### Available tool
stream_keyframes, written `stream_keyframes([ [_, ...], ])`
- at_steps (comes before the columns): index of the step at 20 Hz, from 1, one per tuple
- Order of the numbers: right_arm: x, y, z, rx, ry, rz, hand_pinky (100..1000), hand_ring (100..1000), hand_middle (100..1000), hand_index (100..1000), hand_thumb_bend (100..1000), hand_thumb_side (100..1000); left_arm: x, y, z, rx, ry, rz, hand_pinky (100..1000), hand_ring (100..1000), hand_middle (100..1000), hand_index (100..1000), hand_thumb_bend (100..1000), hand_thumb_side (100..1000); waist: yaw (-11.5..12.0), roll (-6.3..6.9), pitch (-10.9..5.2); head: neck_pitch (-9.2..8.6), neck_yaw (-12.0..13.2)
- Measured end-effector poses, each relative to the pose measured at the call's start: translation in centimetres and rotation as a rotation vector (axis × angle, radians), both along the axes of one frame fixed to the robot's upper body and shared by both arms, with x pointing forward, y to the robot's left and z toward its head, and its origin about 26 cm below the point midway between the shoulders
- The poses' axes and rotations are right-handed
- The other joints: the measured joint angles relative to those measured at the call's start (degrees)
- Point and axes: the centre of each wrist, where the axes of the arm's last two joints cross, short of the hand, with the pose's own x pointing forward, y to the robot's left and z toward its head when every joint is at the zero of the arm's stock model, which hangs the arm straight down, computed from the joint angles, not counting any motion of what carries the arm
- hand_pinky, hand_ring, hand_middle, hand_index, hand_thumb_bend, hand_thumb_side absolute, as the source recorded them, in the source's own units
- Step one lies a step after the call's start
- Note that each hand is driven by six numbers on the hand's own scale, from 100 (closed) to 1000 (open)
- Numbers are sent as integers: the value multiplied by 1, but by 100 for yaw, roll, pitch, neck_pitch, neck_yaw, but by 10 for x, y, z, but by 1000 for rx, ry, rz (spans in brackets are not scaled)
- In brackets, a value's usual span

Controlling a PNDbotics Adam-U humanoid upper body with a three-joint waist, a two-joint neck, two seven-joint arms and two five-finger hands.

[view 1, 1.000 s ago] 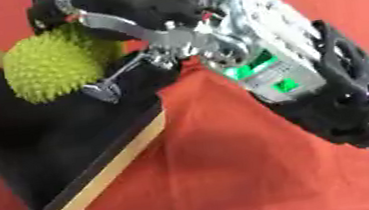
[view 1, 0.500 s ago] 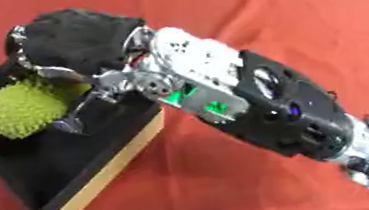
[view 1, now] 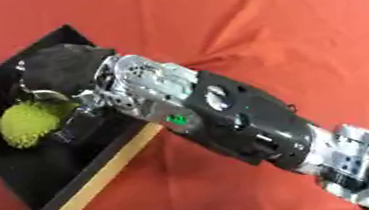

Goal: Pick up objects on the table and place them in the box.

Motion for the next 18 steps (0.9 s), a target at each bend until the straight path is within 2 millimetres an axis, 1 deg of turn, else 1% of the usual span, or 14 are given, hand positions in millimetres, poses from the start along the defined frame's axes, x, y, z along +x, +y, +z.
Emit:
stream_keyframes([
  [1, 2, 0, -2, -8, 6, 0, 690, 668, 598, 696, 163, 222, 0, 0, 0, 1, 0, -2, 625, 676, 589, 728, 100, 225, 3, 0, 0, 0, -5],
  [2, 3, 1, -3, -13, 9, -1, 705, 705, 652, 743, 191, 232, 0, -1, 0, 2, 1, -3, 625, 676, 589, 728, 100, 225, 5, 0, 0, 0, -12],
  [3, 4, 1, -4, -17, 13, -2, 715, 723, 681, 764, 199, 235, 0, -1, 0, 1, 1, -4, 625, 676, 588, 728, 100, 225, 6, 0, 0, 0, -17],
  [4, 5, 1, -5, -24, 15, -2, 746, 769, 743, 818, 220, 231, 0, -1, 0, 1, 1, -5, 625, 676, 588, 728, 100, 225, 7, 0, 0, 0, -21],
  [5, 6, 1, -6, -35, 18, -2, 807, 847, 813, 883, 252, 221, 0, -1, 0, 1, 2, -6, 624, 676, 588, 728, 100, 227, 8, -1, 0, 0, -24],
  [6, 6, 1, -6, -49, 23, 0, 828, 870, 832, 903, 261, 191, 0, -1, 0, 0, 2, -7, 624, 676, 588, 728, 100, 227, 8, -1, 0, 0, -29],
  [7, 6, 1, -6, -63, 28, 5, 839, 881, 842, 916, 249, 155, 0, -1, -1, -1, 3, -9, 624, 676, 588, 728, 100, 227, 8, -1, 0, 0, -32],
  [8, 6, 1, -6, -76, 33, 12, 845, 887, 846, 922, 243, 191, 1, -2, -1, -3, 4, -10, 624, 676, 588, 728, 100, 227, 8, -1, 0, 0, -33],
  [11, 3, 1, 3, -84, 21, 32, 859, 899, 857, 931, 222, 361, 1, -2, -1, -1, 5, -11, 624, 676, 588, 728, 100, 226, 4, -1, -1, 0, -32],
  [13, -1, 1, 12, -69, -3, 45, 856, 894, 859, 937, 161, 449, 1, -2, -1, -1, 5, -11, 624, 675, 587, 727, 100, 230, 3, -1, -6, 2, -31],
  [14, -4, 1, 17, -58, -15, 52, 856, 894, 862, 942, 151, 461, 1, -2, -1, -1, 5, -11, 623, 674, 586, 727, 100, 229, 3, -1, -10, 3, -29],
  [16, -9, -2, 25, -35, -34, 62, 858, 894, 864, 951, 140, 454, 1, -2, -1, 0, 6, -12, 623, 674, 586, 727, 100, 226, -2, -1, -20, 14, -21],
  [18, -15, -6, 36, -4, -53, 68, 857, 889, 857, 954, 134, 408, 1, -2, -1, -1, 6, -14, 622, 672, 586, 727, 100, 224, -9, -1, -21, 17, -7],
])
